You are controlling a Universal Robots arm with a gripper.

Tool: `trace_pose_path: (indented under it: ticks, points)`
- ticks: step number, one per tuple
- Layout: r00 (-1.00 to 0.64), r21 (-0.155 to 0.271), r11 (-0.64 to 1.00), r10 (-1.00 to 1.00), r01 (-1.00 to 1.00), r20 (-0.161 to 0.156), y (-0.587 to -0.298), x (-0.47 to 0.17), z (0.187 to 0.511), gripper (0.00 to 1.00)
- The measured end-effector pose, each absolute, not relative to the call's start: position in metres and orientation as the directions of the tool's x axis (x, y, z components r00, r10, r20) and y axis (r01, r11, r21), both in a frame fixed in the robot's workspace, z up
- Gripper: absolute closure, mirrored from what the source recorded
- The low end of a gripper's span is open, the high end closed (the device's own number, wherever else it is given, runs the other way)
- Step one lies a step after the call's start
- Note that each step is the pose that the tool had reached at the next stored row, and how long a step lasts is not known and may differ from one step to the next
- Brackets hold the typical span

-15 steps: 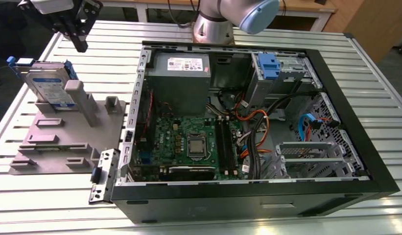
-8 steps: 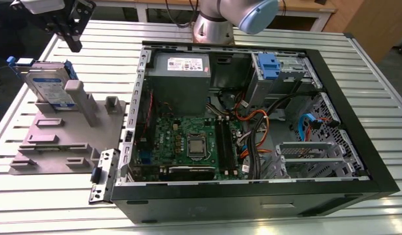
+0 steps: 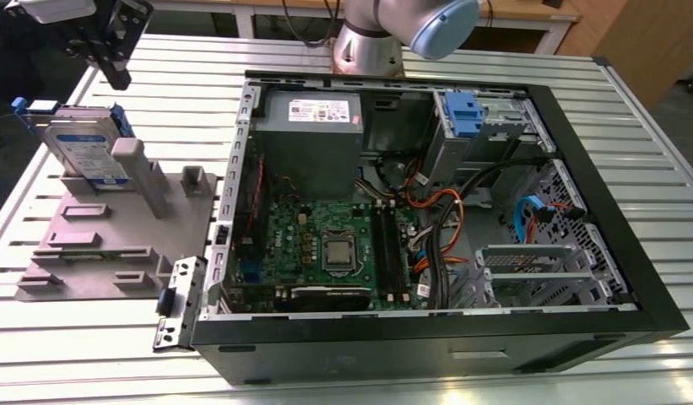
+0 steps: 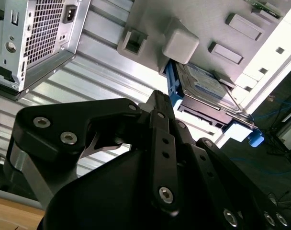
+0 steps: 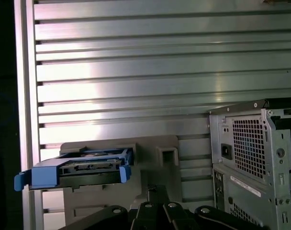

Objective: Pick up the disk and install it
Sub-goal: 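Reach for the disk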

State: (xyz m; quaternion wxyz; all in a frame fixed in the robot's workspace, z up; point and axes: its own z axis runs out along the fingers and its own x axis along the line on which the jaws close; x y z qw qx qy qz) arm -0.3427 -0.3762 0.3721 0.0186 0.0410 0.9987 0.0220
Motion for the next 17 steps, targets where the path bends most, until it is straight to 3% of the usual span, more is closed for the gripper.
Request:
trace_pose_path:
  ticks: [17]
  points:
    - [-0.995,0.045,0.995,0.088,0.086,-0.035,-0.374,-0.361,0.371,0.89]
